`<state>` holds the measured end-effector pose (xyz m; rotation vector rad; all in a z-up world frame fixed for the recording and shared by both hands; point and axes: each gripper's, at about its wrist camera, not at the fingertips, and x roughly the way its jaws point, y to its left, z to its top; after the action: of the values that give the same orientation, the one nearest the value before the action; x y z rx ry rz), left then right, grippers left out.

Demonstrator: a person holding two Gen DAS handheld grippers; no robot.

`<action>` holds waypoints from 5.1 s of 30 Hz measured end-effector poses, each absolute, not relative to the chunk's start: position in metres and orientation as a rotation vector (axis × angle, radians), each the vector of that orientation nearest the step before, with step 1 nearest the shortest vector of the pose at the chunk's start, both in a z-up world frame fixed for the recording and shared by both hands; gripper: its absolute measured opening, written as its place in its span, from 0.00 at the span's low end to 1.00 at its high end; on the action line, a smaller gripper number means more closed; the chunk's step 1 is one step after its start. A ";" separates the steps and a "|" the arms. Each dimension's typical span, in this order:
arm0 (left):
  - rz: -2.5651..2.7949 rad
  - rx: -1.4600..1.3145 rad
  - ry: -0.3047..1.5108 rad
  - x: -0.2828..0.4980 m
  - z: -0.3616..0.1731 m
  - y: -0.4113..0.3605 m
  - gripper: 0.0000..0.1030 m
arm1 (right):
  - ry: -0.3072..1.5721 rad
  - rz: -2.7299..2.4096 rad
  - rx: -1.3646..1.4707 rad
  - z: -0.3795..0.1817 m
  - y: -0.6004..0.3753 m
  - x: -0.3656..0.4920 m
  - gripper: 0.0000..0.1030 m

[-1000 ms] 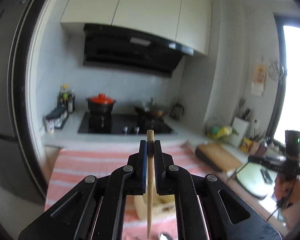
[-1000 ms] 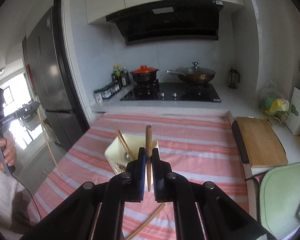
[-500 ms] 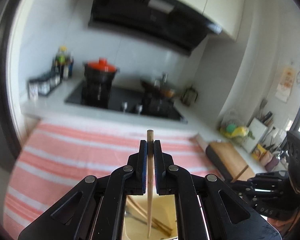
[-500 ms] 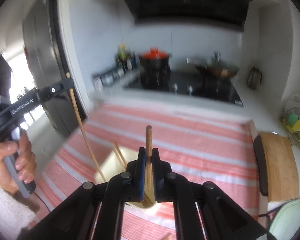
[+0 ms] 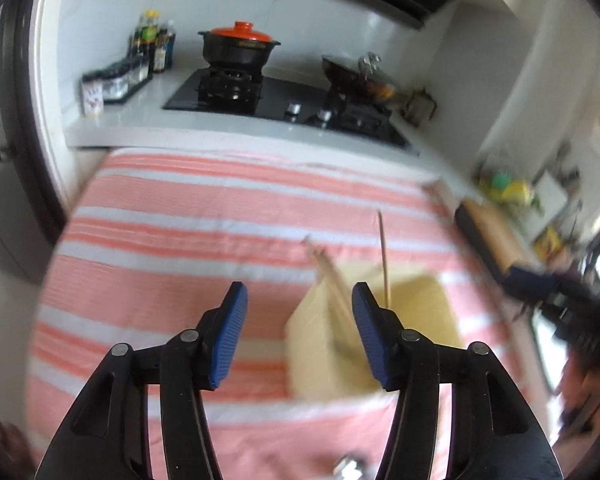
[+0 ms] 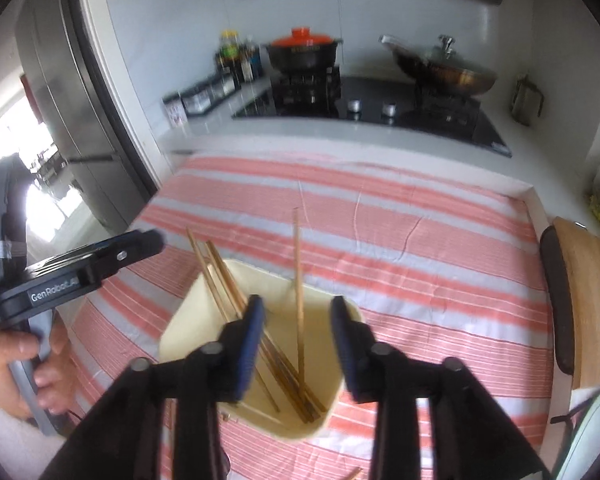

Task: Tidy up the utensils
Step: 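Move both tools back over the remaining chopsticks on the cloth, then close the right tool on a chopstick while the left tool grasps another chopstick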

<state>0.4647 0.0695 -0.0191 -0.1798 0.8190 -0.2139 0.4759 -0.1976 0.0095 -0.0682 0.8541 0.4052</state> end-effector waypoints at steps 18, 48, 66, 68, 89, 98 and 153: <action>-0.226 -0.197 0.925 0.240 -0.157 0.028 0.79 | 0.749 0.050 -0.029 -0.163 -0.298 0.209 0.46; -0.030 -0.022 0.936 0.262 -0.202 -0.030 0.99 | 1.076 0.000 0.136 -0.173 -0.244 0.263 0.45; -0.023 -0.013 0.937 0.261 -0.202 -0.031 1.00 | 1.113 -0.050 -0.044 -0.170 -0.216 0.275 0.43; -0.021 -0.011 0.937 0.261 -0.202 -0.032 1.00 | 1.108 -0.053 -0.011 -0.172 -0.218 0.272 0.43; -0.098 0.047 0.982 0.246 -0.204 0.018 1.00 | 1.113 -0.120 -0.317 -0.189 -0.274 0.249 0.22; -0.052 0.021 0.949 0.232 -0.206 0.035 1.00 | 0.997 -0.017 -0.008 -0.188 -0.337 0.221 0.54; -0.244 0.132 1.161 0.385 -0.188 0.016 0.22 | 1.311 0.326 -0.251 -0.178 -0.310 0.338 0.19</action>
<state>0.3853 0.0158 -0.1880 0.1321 1.1610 -0.2438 0.3383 -0.3097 -0.1782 -0.2507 1.3114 0.3264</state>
